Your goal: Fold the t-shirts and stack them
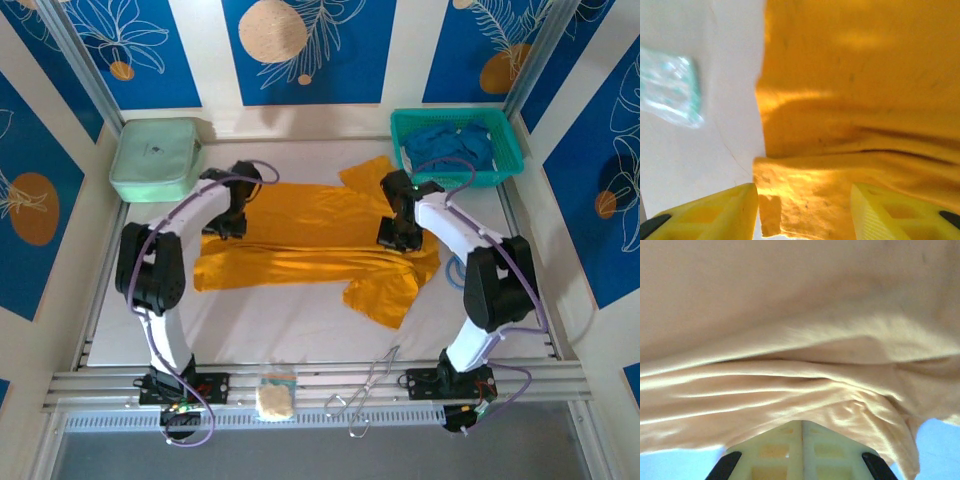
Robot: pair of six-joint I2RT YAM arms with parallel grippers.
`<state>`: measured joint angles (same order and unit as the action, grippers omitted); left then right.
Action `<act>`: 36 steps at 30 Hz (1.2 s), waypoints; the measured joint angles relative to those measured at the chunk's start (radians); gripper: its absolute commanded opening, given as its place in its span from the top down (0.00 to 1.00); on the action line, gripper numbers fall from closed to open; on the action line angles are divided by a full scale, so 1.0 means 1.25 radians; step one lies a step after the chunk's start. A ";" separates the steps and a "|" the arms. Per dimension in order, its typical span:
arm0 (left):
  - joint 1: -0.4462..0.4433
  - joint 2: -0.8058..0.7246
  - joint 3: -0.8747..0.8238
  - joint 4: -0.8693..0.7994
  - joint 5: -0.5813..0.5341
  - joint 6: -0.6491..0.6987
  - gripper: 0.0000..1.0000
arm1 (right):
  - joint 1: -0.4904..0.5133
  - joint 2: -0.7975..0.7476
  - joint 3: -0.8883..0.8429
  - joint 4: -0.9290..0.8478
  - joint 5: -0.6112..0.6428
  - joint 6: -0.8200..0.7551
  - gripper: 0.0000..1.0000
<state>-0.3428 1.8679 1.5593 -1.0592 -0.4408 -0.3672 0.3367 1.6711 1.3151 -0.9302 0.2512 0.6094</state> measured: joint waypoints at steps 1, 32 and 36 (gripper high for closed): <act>0.001 -0.006 0.036 -0.002 -0.003 0.006 0.46 | 0.003 -0.009 0.028 0.005 -0.001 -0.017 0.94; 0.068 0.231 0.057 0.200 0.150 0.001 0.53 | -0.030 0.494 0.432 0.025 0.045 -0.188 1.00; 0.068 0.159 -0.056 0.241 0.168 -0.013 0.53 | -0.016 0.444 0.346 0.045 0.045 -0.172 1.00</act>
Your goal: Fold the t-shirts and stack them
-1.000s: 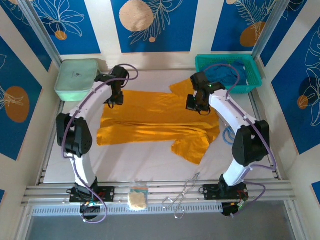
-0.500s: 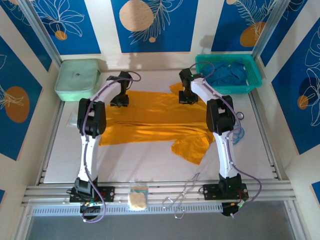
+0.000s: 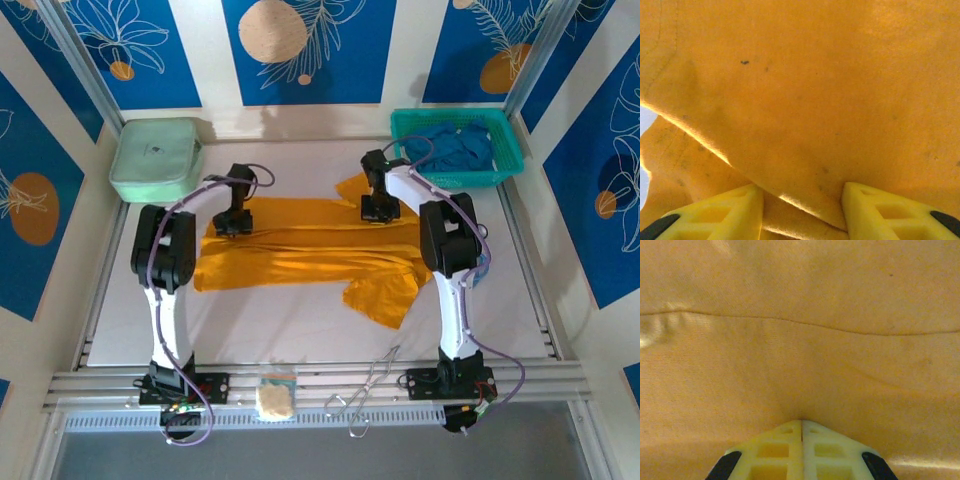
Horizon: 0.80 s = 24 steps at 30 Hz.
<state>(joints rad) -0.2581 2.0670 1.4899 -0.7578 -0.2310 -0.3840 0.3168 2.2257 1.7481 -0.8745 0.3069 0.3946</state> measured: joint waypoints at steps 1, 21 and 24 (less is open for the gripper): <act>0.000 -0.015 -0.023 0.006 0.003 -0.003 0.53 | 0.004 -0.011 -0.018 0.003 0.000 0.004 1.00; -0.012 -0.136 -0.090 -0.086 -0.007 -0.034 0.41 | 0.035 -0.122 -0.170 0.016 -0.009 0.071 1.00; -0.003 -0.148 0.015 -0.132 -0.029 -0.021 0.41 | 0.035 -0.172 -0.170 -0.009 -0.009 0.071 0.92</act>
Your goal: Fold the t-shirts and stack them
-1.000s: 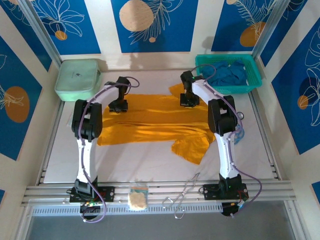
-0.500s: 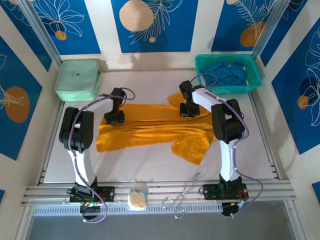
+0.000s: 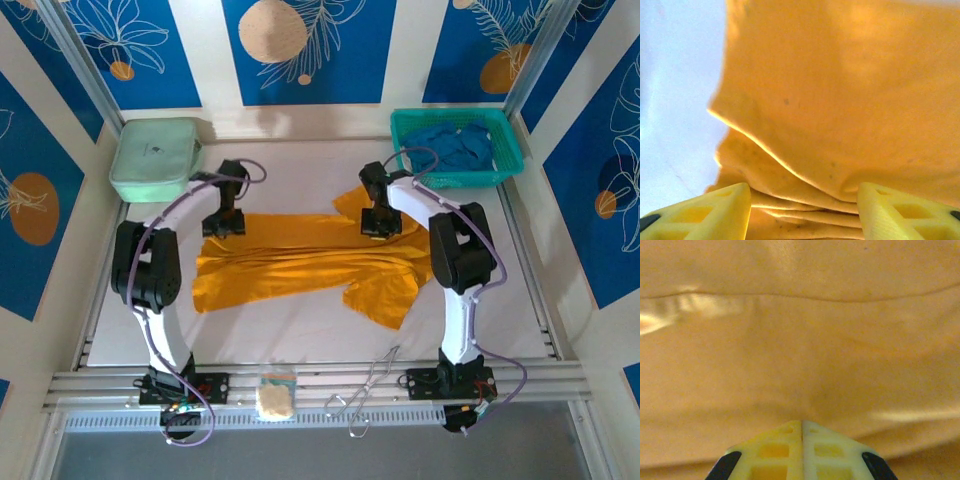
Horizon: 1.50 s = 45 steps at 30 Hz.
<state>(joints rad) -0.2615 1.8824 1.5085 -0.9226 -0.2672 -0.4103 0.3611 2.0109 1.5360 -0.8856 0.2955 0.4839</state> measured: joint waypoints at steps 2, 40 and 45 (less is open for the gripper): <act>0.013 -0.005 0.067 -0.013 -0.005 0.016 0.40 | 0.000 -0.050 -0.003 -0.001 -0.003 0.002 0.83; 0.240 0.276 0.269 -0.028 0.233 0.273 0.59 | 0.010 -0.470 -0.366 0.111 -0.178 0.049 0.73; 0.240 0.286 0.271 -0.026 0.235 0.273 0.59 | 0.010 -0.470 -0.366 0.111 -0.180 0.054 0.74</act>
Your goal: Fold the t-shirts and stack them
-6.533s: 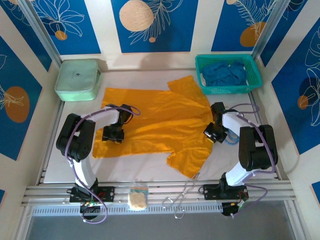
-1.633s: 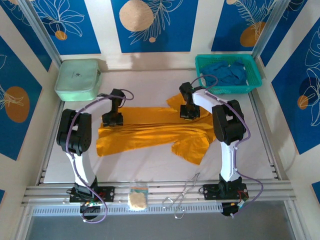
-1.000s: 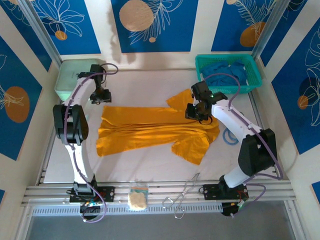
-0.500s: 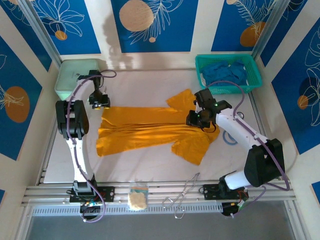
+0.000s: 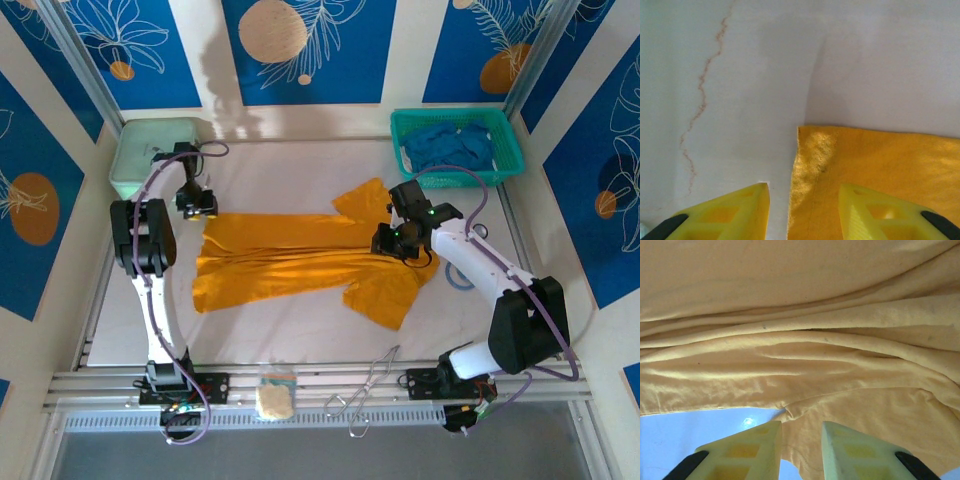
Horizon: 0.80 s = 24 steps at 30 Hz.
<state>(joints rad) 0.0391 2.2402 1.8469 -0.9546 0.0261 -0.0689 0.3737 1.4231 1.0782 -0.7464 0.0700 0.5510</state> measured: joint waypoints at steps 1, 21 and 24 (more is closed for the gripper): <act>0.000 0.002 0.000 0.001 0.000 0.000 0.59 | 0.000 0.000 0.000 0.000 0.000 0.000 0.74; -0.029 0.082 0.089 -0.027 -0.053 0.022 0.91 | 0.000 0.000 -0.006 0.002 -0.006 -0.001 0.78; -0.047 0.081 0.088 -0.024 -0.082 0.027 1.00 | -0.007 0.005 -0.001 -0.001 -0.008 -0.007 0.73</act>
<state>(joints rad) -0.0193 2.3413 1.9564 -0.9848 -0.0761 -0.0349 0.3645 1.4292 1.0767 -0.7479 0.0605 0.5426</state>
